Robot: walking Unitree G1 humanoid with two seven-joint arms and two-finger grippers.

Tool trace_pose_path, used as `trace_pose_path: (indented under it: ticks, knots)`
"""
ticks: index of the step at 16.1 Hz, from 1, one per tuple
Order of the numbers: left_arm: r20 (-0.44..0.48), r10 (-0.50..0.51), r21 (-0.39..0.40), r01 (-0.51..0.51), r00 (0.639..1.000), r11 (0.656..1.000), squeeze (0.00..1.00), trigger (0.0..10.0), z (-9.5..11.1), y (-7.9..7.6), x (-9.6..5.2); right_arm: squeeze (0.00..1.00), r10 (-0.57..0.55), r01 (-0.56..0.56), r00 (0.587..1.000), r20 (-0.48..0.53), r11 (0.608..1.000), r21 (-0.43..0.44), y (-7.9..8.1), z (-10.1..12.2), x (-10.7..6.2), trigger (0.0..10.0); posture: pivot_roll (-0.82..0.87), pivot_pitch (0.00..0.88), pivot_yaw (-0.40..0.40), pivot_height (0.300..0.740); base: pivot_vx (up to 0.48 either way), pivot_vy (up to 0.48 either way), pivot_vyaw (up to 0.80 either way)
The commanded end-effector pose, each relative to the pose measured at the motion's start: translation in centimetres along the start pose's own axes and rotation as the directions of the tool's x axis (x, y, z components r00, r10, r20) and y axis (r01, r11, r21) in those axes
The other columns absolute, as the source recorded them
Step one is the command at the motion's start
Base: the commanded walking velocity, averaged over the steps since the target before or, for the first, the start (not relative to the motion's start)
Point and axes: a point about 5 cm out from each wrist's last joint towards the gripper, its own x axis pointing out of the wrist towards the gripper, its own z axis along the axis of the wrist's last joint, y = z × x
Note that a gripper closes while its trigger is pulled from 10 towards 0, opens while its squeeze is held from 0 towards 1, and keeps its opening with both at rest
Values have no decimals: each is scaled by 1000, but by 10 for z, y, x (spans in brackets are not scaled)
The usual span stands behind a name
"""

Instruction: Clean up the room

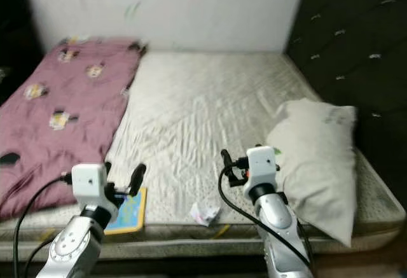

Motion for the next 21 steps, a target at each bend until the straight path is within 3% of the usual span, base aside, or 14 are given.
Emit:
trace_pose_path:
  ticks: [1,5,14,21]
  knots:
    - [15,44,39,-45,999,998,0,10000,4,8,0,0,26,-27,999,20,1000,8,8,6,4,10000,32,0,-38,740,0,0,0]
    - [37,-10,62,8,999,998,0,10000,7,5,1,0,33,-33,999,20,999,4,9,5,4,10000,32,0,-38,740,0,0,0]
    - [50,-40,27,39,998,999,0,10000,7,2,-1,0,31,-31,999,20,1000,1,9,4,4,10000,35,0,-39,740,0,0,0]
    - [51,-45,30,44,998,999,0,10000,7,3,0,0,30,-30,999,22,1000,0,10,5,6,10000,38,0,-39,740,258,0,0]
